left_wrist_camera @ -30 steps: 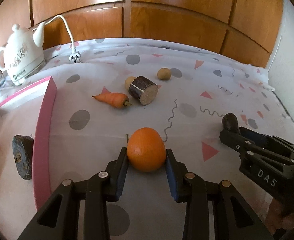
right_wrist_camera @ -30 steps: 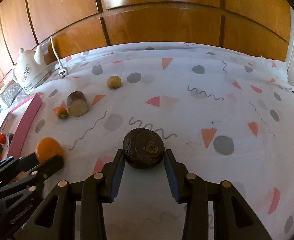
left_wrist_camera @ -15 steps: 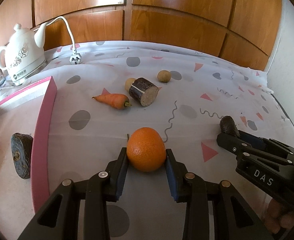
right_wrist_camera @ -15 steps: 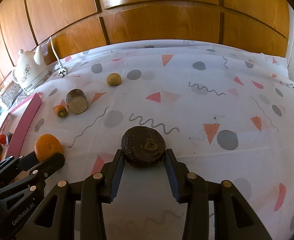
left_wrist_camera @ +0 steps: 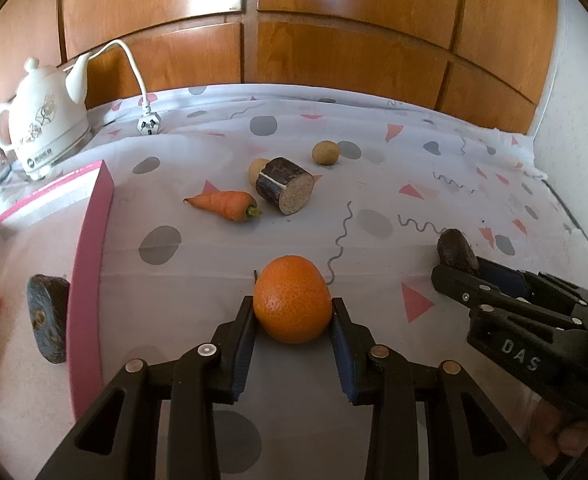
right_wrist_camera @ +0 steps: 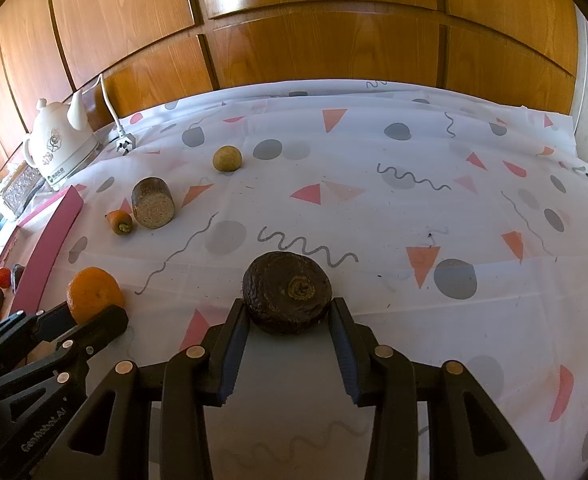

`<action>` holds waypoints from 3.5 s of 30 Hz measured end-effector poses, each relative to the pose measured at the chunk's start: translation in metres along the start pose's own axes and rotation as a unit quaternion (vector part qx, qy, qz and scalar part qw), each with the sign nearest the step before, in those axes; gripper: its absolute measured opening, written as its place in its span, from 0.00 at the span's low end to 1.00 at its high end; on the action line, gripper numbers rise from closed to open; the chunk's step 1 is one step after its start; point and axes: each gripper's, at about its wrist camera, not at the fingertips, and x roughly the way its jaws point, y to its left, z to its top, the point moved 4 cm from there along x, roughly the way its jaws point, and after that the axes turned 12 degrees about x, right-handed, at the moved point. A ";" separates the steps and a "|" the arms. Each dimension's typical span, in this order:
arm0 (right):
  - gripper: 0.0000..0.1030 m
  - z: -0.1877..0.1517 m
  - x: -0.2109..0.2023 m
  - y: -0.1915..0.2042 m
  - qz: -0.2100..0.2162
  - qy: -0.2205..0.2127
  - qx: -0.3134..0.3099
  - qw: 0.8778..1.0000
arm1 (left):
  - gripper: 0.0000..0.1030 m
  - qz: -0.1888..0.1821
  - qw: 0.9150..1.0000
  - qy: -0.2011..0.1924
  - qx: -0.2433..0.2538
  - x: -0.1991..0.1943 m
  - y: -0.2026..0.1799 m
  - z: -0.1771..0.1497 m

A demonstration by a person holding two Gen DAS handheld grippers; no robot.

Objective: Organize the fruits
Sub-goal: 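Place the orange in the pink tray with left tool while right tool places the avocado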

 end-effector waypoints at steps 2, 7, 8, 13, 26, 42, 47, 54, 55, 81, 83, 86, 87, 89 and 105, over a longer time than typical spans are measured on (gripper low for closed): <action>0.41 -0.001 0.000 0.003 -0.009 -0.003 -0.008 1.000 | 0.34 0.000 1.000 0.005 -0.009 -0.004 0.004 0.000; 0.40 -0.001 0.000 0.004 -0.015 -0.005 -0.013 1.000 | 0.34 0.005 1.000 -0.009 -0.024 -0.028 0.016 0.004; 0.40 -0.001 0.000 0.005 -0.016 -0.005 -0.015 1.000 | 0.34 0.003 0.999 -0.015 -0.031 -0.035 0.021 0.005; 0.40 -0.002 0.000 0.004 -0.021 -0.006 -0.018 1.000 | 0.35 0.013 0.998 -0.027 -0.047 -0.059 0.040 0.006; 0.40 -0.002 0.001 0.008 -0.034 -0.010 -0.029 0.999 | 0.35 0.071 0.989 -0.016 -0.125 -0.085 0.127 -0.022; 0.40 -0.003 0.002 0.008 -0.037 -0.011 -0.031 0.999 | 0.45 0.124 0.972 0.001 -0.200 -0.084 0.201 -0.041; 0.40 -0.003 0.001 0.009 -0.037 -0.011 -0.031 0.999 | 0.49 0.120 0.970 -0.005 -0.212 -0.096 0.194 -0.049; 0.40 -0.002 0.001 0.009 -0.040 -0.011 -0.033 0.999 | 0.49 0.123 0.971 -0.002 -0.203 -0.107 0.185 -0.065; 0.40 -0.003 0.001 0.009 -0.041 -0.011 -0.034 0.999 | 0.49 0.124 0.971 -0.001 -0.202 -0.108 0.185 -0.067; 0.39 -0.030 -0.041 0.157 0.136 0.031 -0.149 0.979 | 0.57 0.136 0.965 -0.018 -0.223 -0.128 0.202 -0.082; 0.39 -0.033 -0.043 0.174 0.157 0.038 -0.162 0.973 | 0.57 0.136 0.965 -0.019 -0.224 -0.130 0.204 -0.083; 0.39 -0.040 -0.044 0.200 0.183 0.051 -0.179 0.965 | 0.57 0.138 0.964 -0.021 -0.227 -0.133 0.206 -0.085; 0.39 -0.043 -0.044 0.207 0.192 0.058 -0.185 0.962 | 0.57 0.139 0.963 -0.022 -0.230 -0.134 0.208 -0.086; 0.39 -0.050 -0.042 0.221 0.208 0.077 -0.194 0.956 | 0.57 0.139 0.962 -0.023 -0.233 -0.135 0.210 -0.087; 0.50 -0.056 -0.034 0.223 0.205 0.091 -0.184 0.957 | 0.57 0.126 0.967 -0.024 -0.220 -0.134 0.200 -0.082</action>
